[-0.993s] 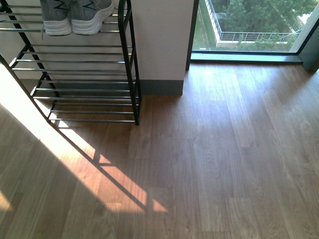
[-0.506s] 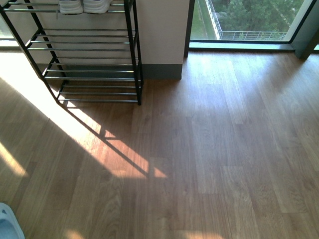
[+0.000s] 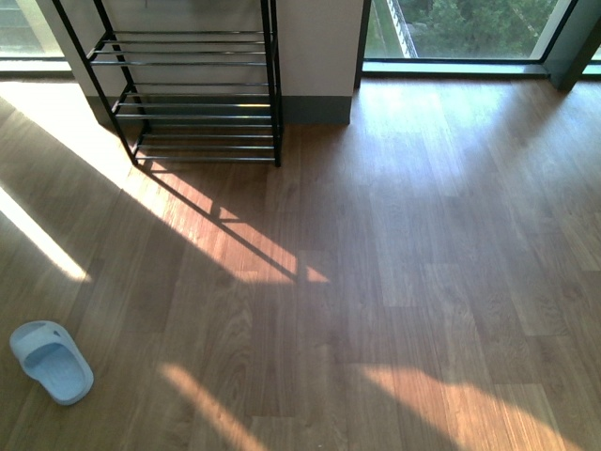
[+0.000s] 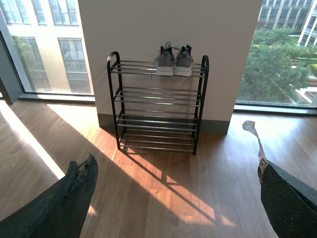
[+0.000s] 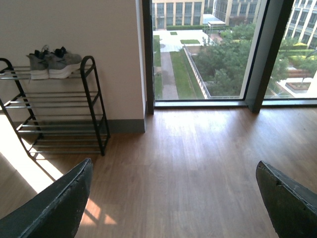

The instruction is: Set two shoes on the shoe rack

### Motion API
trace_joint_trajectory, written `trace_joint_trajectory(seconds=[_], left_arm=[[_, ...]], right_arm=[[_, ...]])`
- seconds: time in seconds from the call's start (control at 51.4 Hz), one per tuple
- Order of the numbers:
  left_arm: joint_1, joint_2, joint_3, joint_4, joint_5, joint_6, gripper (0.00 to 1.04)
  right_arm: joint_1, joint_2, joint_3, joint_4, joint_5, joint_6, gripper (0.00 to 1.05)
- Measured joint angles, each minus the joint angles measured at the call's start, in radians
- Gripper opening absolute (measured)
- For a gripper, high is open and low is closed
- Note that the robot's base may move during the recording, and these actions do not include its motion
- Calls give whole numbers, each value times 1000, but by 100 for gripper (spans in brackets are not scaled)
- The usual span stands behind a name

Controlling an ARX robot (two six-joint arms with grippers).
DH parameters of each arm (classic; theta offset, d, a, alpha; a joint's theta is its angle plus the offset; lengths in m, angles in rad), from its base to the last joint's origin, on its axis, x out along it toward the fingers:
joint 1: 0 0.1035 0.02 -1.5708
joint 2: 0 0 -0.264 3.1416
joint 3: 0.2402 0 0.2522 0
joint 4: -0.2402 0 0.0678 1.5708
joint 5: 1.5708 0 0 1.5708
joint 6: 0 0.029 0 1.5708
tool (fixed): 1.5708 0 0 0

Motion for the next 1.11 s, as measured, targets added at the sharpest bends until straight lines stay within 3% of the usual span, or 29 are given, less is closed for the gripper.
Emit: trace_joint_trajectory(seconds=[1.11], left_arm=[[0,0,0,0,-5,0,95]], right_arm=[[-1,-1,0,0,-6,0,96]])
